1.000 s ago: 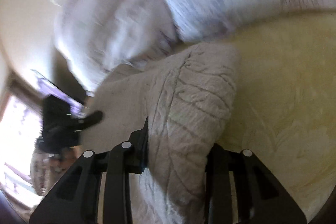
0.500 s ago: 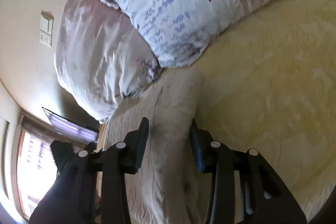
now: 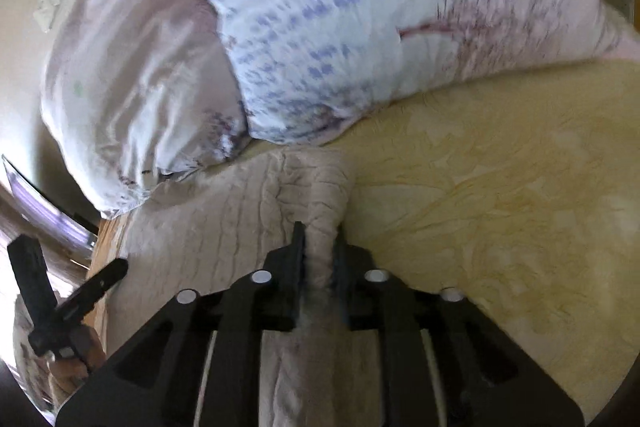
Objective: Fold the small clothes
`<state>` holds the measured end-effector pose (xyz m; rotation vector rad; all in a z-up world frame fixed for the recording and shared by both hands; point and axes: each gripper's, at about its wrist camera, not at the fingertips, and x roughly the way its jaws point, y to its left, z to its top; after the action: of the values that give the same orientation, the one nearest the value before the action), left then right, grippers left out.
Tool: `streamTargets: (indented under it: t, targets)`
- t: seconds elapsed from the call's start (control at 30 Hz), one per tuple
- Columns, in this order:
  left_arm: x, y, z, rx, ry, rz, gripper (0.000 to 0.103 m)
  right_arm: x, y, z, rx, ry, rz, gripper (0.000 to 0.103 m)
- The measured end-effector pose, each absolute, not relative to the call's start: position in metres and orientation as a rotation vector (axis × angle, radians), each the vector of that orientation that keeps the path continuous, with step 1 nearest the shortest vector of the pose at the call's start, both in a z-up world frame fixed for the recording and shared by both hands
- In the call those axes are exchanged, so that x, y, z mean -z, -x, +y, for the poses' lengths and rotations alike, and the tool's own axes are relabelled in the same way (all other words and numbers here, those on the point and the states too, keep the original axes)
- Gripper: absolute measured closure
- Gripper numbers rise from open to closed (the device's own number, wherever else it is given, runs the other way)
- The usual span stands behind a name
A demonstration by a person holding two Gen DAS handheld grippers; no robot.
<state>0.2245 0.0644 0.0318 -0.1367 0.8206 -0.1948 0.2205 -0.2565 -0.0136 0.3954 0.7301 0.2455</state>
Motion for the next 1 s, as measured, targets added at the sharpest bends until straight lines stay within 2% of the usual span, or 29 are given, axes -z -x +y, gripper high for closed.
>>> streamTargets:
  t: [0.07, 0.27, 0.47, 0.6, 0.73, 0.93, 0.97, 1.0]
  targets:
    - [-0.039, -0.209, 0.068, 0.219, 0.144, 0.79, 0.026, 0.004, -0.193, -0.254, -0.268, -0.341, 0.665, 0.066]
    - [-0.057, -0.142, 0.048, 0.263, 0.064, 0.684, 0.025, -0.001, -0.124, -0.227, -0.33, -0.161, 0.572, 0.066]
    - [-0.046, -0.113, 0.01, 0.275, -0.07, 0.673, 0.024, 0.016, -0.106, -0.208, -0.299, -0.064, 0.598, 0.067]
    - [-0.023, -0.123, 0.004, 0.262, -0.085, 0.766, 0.025, 0.034, -0.112, -0.199, -0.225, 0.031, 0.674, 0.067]
    - [-0.004, -0.135, 0.014, 0.271, 0.011, 0.862, 0.025, 0.042, -0.115, -0.197, -0.194, 0.042, 0.697, 0.067]
    - [-0.002, -0.136, 0.015, 0.264, 0.013, 0.865, 0.021, 0.04, -0.114, -0.201, -0.192, 0.018, 0.689, 0.065]
    - [-0.005, -0.133, 0.017, 0.267, 0.02, 0.858, 0.02, 0.037, -0.11, -0.203, -0.193, 0.001, 0.675, 0.062]
    - [-0.007, -0.132, 0.019, 0.264, 0.021, 0.851, 0.019, 0.035, -0.107, -0.205, -0.19, -0.011, 0.665, 0.054]
